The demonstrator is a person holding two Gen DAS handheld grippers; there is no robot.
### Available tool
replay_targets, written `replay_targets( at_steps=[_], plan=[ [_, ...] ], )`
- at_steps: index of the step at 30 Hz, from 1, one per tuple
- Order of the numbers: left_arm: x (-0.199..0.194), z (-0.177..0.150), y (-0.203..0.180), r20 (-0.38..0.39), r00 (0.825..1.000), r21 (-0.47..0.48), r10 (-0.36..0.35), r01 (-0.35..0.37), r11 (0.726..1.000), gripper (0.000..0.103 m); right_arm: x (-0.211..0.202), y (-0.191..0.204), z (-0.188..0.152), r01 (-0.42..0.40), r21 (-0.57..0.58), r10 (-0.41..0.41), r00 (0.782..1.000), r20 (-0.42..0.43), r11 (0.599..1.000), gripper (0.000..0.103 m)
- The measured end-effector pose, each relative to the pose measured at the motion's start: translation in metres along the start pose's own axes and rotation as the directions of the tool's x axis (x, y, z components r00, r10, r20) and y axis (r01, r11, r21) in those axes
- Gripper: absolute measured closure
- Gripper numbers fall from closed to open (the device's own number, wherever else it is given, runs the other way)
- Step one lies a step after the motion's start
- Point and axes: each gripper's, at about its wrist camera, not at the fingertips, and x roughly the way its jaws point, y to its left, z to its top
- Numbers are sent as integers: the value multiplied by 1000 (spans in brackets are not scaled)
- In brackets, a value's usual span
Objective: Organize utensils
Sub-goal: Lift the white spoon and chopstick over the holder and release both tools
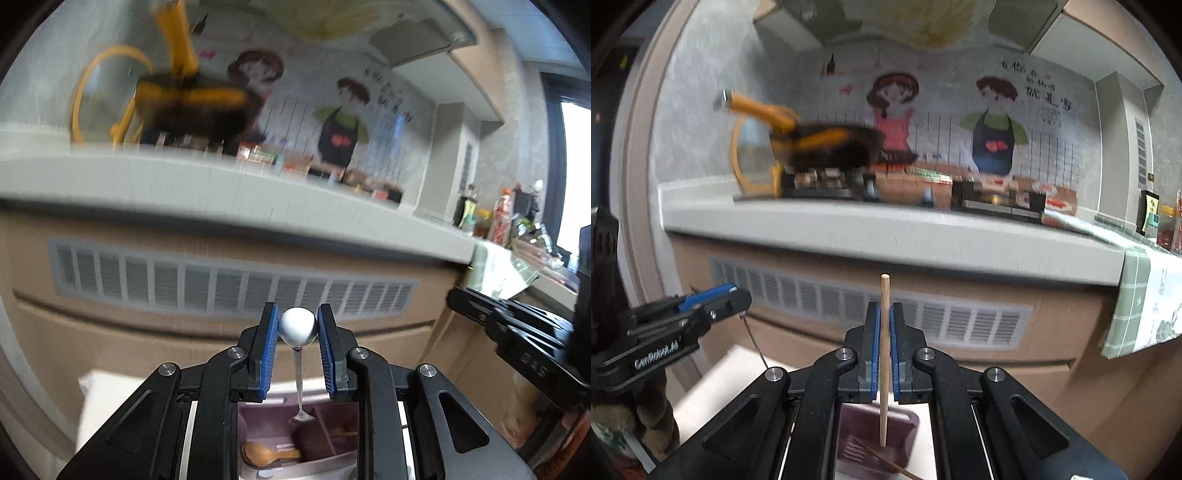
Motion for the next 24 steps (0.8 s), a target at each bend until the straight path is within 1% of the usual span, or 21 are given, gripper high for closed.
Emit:
replay_targets(
  at_steps=[3, 5, 7, 10, 11, 13, 15, 16, 17, 19, 20, 23, 24],
  plan=[
    [26, -24, 2, -80, 997, -11, -5, 4, 1000, 81, 19, -4, -22, -19, 8, 19, 997, -75, 1000, 99],
    [35, -38, 0, -114, 994, -6, -1, 1, 1000, 81, 28, -6, -37, -36, 16, 37, 992, -120, 999, 99],
    [44, -50, 2, -147, 989, -15, -4, 2, 1000, 81, 33, -8, -49, -32, 18, 35, 987, -155, 999, 99],
    [48, -65, 0, -189, 982, -35, -15, 9, 999, 80, 44, -13, -70, -37, 44, 46, 974, -224, 998, 99],
    [48, -68, 1, -196, 980, -39, -21, 14, 999, 79, 48, -17, -78, -49, 68, 65, 964, -256, 997, 99],
    [43, -74, 3, -203, 979, -43, -27, 19, 999, 75, 52, -22, -87, -67, 101, 95, 950, -296, 993, 97],
    [33, -76, 6, -194, 980, -69, -41, 28, 997, 59, 54, -27, -93, -86, 125, 124, 934, -335, 988, 96],
    [26, -77, 10, -183, 982, -90, -47, 31, 995, 55, 53, -29, -94, -99, 138, 142, 929, -342, 985, 95],
    [16, -77, 13, -164, 985, -113, -47, 29, 993, 51, 50, -32, -95, -112, 155, 159, 928, -338, 982, 95],
    [-3, -75, 18, -127, 991, -145, -32, 14, 989, 49, 31, -38, -93, -134, 179, 181, 942, -283, 975, 95],
    [-13, -76, 19, -111, 994, -157, -20, 3, 988, 48, 16, -40, -90, -132, 178, 172, 958, -230, 975, 95],
    [-42, -83, 23, -88, 996, -174, 19, -34, 984, 46, -19, -44, -84, -105, 148, 127, 982, -143, 983, 90],
    [-51, -88, 23, -89, 995, -174, 34, -49, 984, 46, -31, -45, -83, -95, 134, 112, 986, -124, 986, 85]
  ],
)
